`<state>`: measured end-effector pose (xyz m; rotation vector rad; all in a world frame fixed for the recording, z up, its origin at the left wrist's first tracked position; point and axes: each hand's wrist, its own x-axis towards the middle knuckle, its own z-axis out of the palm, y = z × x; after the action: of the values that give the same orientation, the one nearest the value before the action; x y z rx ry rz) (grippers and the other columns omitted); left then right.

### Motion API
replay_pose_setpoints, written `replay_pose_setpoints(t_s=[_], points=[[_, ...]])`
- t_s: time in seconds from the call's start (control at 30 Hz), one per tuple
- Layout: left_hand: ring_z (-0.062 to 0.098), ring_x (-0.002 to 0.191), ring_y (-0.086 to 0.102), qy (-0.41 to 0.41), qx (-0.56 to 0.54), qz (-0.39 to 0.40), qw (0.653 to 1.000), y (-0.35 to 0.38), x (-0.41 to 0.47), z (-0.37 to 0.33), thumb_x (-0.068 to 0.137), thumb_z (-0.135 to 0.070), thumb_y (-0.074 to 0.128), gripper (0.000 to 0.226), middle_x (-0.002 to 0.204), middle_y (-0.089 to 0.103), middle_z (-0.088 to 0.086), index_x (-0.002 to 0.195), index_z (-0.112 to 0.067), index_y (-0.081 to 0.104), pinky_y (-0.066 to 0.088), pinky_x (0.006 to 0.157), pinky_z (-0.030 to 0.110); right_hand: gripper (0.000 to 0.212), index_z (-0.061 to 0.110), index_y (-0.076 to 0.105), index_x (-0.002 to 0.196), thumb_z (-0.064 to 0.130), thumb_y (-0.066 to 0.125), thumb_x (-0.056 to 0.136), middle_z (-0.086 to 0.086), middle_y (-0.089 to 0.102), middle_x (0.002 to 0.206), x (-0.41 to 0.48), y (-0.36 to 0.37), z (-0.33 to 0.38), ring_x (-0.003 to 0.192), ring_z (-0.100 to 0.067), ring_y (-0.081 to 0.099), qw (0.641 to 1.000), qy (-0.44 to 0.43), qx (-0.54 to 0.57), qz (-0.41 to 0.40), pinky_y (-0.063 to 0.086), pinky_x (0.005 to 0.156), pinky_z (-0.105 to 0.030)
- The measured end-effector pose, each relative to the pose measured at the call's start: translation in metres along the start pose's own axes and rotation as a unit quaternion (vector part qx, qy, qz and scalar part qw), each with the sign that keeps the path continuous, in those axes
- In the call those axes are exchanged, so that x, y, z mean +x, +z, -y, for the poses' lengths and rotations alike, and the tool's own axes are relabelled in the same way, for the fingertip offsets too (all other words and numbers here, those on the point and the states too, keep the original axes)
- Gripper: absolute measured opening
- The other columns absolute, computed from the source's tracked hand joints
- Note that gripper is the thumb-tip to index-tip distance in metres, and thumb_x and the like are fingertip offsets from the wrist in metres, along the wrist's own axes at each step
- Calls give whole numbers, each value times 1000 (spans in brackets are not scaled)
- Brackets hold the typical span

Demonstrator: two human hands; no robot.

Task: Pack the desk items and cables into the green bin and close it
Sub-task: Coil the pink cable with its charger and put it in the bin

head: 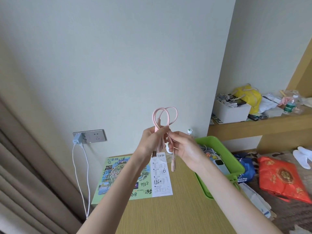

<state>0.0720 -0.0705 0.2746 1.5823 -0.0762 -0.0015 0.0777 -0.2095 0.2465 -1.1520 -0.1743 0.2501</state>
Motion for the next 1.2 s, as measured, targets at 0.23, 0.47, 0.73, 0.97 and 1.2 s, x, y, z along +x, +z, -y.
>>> replay_pose_setpoints(t_s=[0.23,0.47,0.73,0.97,1.2], points=[[7,40,49,-42,76,-50,995,-18,9,1,91,-13,59,17,60,56,1,79,-3,63,38,40,17,9,12,69,86,4,71,83,-1,66,73,-5,-25,19,58,-11,52,929,-81,-361,-11,43,56,-22],[10,41,50,-106,218,125,962,-21,8,8,89,-17,61,24,53,60,-2,66,-9,64,40,43,16,7,24,72,78,19,76,82,14,54,96,6,-12,52,83,-15,58,780,-236,-576,63,44,76,-26],[11,53,51,-125,196,287,929,-30,-4,1,92,-20,59,22,62,59,-1,74,-11,67,43,52,21,6,15,76,80,19,80,77,-1,73,89,12,-12,60,68,-12,56,819,-111,-546,139,44,70,-28],[15,64,53,-165,-27,316,934,-35,-7,4,82,-21,59,14,81,61,5,87,-13,70,44,53,24,9,24,73,73,19,79,79,-19,69,81,17,-10,58,81,-40,57,819,-144,-547,99,42,67,-39],[17,52,50,-127,106,180,970,-25,4,4,83,-23,70,18,66,59,7,74,-8,66,41,48,24,7,16,74,77,22,77,81,9,58,78,17,-7,56,63,-1,46,782,-193,-590,59,33,62,-17]])
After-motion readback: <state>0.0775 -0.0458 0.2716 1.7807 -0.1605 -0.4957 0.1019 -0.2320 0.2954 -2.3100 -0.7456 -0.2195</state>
